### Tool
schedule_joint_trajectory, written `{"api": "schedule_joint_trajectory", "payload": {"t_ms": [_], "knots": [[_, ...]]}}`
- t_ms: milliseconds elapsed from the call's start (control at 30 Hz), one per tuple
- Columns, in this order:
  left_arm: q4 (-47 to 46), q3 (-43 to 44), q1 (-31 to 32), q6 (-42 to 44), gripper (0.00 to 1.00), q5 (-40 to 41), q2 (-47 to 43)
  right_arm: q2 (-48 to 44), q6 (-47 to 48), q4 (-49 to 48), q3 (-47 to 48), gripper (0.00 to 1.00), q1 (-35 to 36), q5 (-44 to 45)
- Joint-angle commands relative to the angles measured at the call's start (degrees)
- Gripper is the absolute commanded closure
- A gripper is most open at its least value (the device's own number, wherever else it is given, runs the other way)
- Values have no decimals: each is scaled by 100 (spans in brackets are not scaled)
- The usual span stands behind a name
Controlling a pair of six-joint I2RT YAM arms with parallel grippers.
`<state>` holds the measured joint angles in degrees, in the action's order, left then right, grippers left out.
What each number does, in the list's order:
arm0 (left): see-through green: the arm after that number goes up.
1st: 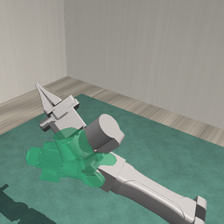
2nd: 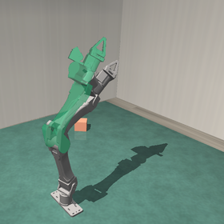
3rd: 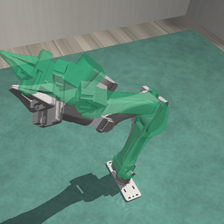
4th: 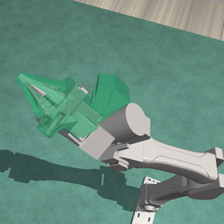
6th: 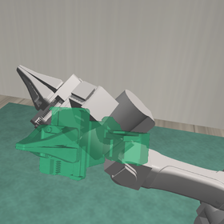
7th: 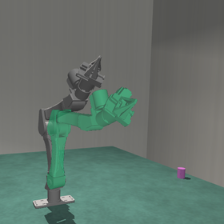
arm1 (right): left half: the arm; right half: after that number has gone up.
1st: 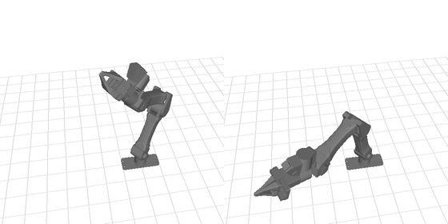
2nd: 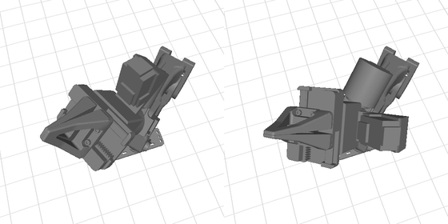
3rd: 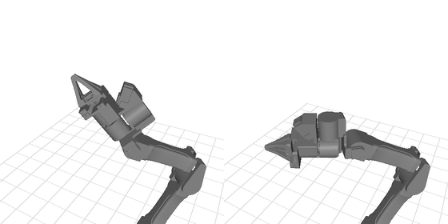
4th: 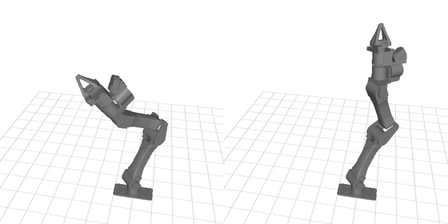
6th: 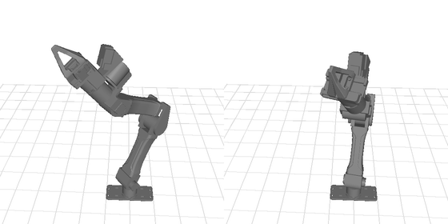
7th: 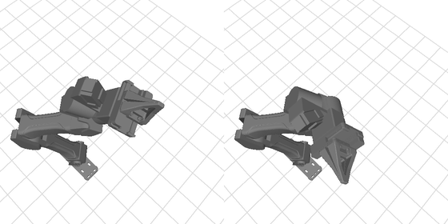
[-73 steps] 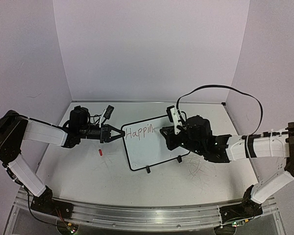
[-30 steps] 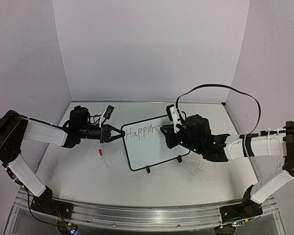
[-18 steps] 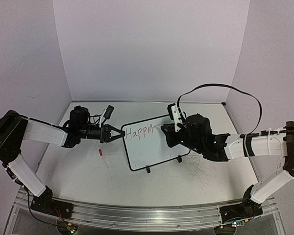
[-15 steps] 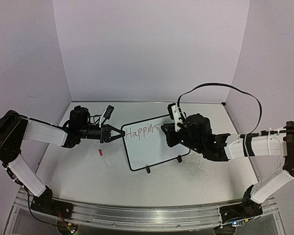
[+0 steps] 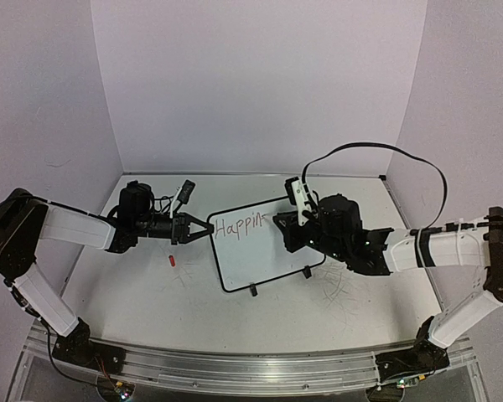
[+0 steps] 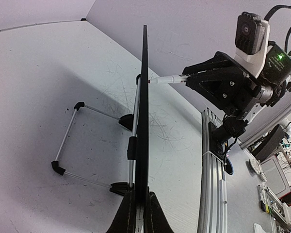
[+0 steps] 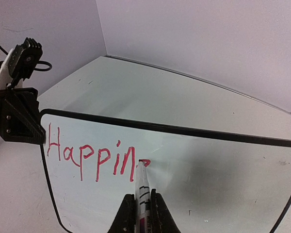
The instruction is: Write a sentence on the whiteboard
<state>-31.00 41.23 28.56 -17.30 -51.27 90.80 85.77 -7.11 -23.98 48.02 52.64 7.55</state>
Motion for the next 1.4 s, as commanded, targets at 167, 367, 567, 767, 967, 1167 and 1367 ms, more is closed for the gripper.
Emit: {"api": "schedule_joint_trajectory", "payload": {"t_ms": [167,367,567,767,967,1167,1367], "knots": [[142,147,18,104,100,-194,-75,78,-105,16,152,100,-35,-87],[139,156,18,104,100,-195,-60,-1,-209,100,-32,100,-30,-57],[139,151,18,95,100,-193,-63,-41,-264,132,-142,100,-30,-25],[140,165,22,95,100,-200,-59,-139,-274,194,-195,100,-32,222],[147,166,18,93,100,-202,-54,-348,-267,193,-232,100,-32,655],[148,174,18,94,100,-197,-53,-1027,76,-410,-651,100,-44,-142],[160,180,18,98,100,-215,-30,-635,139,-211,-363,100,-204,-476]]}}
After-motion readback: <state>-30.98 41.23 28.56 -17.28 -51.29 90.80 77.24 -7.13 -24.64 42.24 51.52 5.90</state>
